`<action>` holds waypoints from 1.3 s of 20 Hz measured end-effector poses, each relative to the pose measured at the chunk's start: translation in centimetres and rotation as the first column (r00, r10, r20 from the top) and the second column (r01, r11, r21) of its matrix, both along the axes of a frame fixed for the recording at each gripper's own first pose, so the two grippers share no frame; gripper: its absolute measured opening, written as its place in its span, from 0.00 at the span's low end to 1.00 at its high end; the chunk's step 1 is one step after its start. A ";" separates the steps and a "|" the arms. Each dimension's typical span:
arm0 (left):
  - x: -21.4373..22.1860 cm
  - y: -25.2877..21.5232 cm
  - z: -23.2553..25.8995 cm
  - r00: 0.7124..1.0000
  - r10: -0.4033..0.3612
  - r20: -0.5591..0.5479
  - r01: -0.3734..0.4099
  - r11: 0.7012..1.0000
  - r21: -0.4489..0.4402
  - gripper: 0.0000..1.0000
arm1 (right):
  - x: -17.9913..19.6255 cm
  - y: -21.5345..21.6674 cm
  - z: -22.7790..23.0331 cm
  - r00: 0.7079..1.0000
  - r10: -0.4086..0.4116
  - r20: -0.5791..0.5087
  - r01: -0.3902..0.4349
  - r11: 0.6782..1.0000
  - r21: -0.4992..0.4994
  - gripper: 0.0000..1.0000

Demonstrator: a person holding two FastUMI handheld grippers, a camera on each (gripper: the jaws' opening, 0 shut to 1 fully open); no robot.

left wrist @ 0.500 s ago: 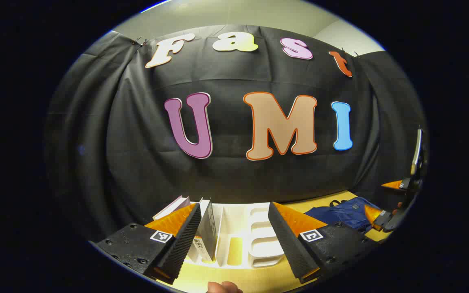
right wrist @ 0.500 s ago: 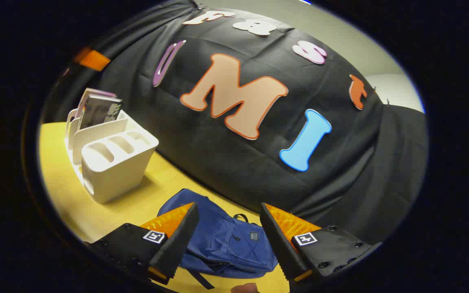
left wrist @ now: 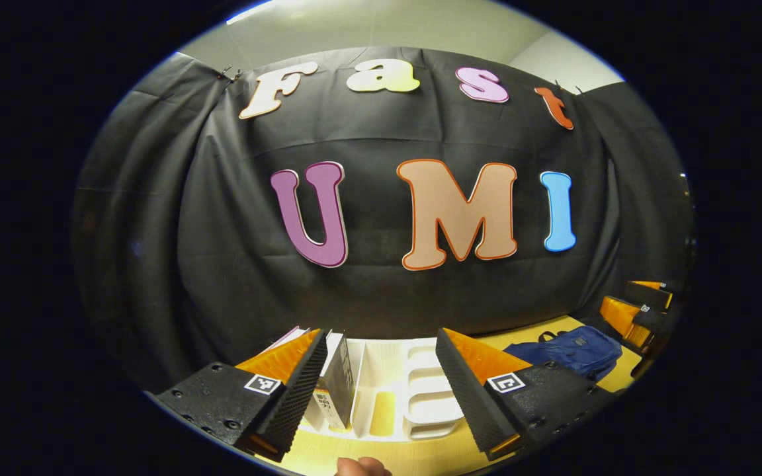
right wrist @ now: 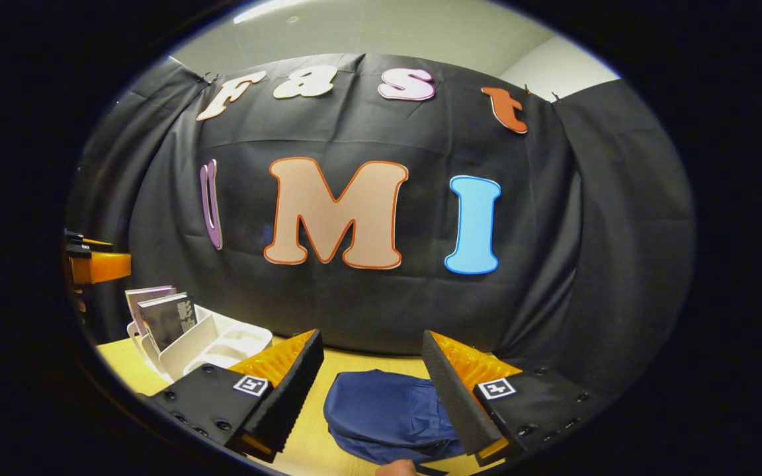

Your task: Open the schoolbag, grab two books from the bookshelf and put them into the schoolbag.

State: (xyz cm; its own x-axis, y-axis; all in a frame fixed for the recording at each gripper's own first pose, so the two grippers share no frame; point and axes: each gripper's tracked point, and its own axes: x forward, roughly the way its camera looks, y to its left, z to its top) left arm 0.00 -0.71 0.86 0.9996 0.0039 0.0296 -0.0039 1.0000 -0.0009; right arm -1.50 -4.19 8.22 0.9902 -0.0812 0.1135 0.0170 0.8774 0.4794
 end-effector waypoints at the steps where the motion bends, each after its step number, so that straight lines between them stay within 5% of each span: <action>1: 0.2 -0.1 0.1 1.000 -0.003 0.002 0.003 1.000 0.002 0.97 | -0.1 0.0 0.2 1.000 -0.003 0.002 0.003 1.000 -0.009 0.98; 13: 1.3 -0.2 -0.1 1.000 -0.006 -0.004 0.006 1.000 0.019 0.96 | 0.7 -1.0 0.2 1.000 -0.023 -0.001 0.023 1.000 -0.003 1.00; 16: 1.5 -0.4 -0.4 1.000 -0.010 -0.019 0.011 1.000 0.020 0.97 | 1.8 0.1 -1.4 1.000 0.010 -0.020 -0.012 0.994 -0.106 0.99; 18: 1.6 -0.4 -0.9 0.999 -0.005 -0.033 0.005 1.000 0.012 1.00 | 2.9 1.3 -5.4 0.996 0.036 -0.086 -0.069 0.907 -0.415 0.98; 20: 1.4 0.2 -1.2 0.999 0.011 -0.043 -0.011 1.000 0.014 0.97 | 3.7 3.7 -9.5 0.991 0.060 -0.121 -0.124 0.758 -0.640 1.00; 23: 1.5 1.0 -1.2 0.999 0.031 -0.045 -0.030 0.999 0.021 1.00 | 4.5 8.4 -13.8 0.971 0.162 -0.176 -0.239 0.635 -0.735 0.98; 24: 1.4 1.2 -1.2 0.998 0.042 -0.046 -0.041 0.999 0.022 0.97 | 5.0 9.5 -15.1 0.964 0.180 -0.198 -0.266 0.594 -0.759 0.89; 26: 1.2 1.7 -1.3 0.997 0.058 -0.050 -0.057 0.998 0.019 0.97 | 5.9 11.2 -17.9 0.944 0.195 -0.268 -0.330 0.496 -0.803 0.97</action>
